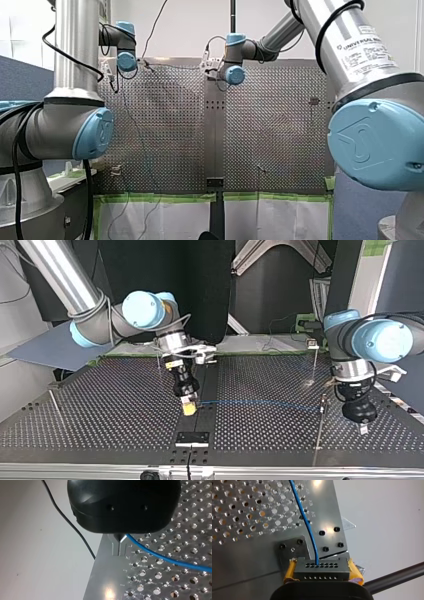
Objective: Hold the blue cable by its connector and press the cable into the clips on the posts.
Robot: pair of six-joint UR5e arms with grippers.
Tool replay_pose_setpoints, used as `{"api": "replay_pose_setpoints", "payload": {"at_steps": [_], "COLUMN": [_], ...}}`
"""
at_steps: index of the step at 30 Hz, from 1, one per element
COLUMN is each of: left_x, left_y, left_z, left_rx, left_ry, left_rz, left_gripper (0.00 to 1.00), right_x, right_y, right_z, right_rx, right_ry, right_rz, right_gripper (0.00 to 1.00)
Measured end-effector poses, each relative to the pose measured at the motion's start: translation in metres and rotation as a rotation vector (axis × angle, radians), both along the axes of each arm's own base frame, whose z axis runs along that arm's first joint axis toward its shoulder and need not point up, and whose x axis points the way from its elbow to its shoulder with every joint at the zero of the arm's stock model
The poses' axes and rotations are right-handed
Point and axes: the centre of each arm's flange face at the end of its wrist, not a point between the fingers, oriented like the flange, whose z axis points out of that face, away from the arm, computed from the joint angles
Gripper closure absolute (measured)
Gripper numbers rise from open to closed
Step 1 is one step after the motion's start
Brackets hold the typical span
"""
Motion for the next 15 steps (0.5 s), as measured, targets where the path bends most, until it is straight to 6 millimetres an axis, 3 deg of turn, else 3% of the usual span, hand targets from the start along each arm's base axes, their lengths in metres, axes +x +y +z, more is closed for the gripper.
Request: {"api": "replay_pose_setpoints", "payload": {"at_steps": [7, 15], "left_x": [0.014, 0.030], "left_y": [0.003, 0.007], "left_z": [-0.017, -0.030], "left_rx": [-0.002, 0.002], "left_ry": [0.032, 0.052], "left_rz": [-0.009, -0.032], "left_gripper": [1.00, 1.00], "right_x": [0.009, 0.017], "right_y": [-0.014, -0.021], "right_z": [-0.012, 0.004], "right_rx": [0.005, -0.013], "right_ry": [0.010, -0.010], "right_rz": [0.008, 0.023], "right_gripper": [1.00, 1.00]}}
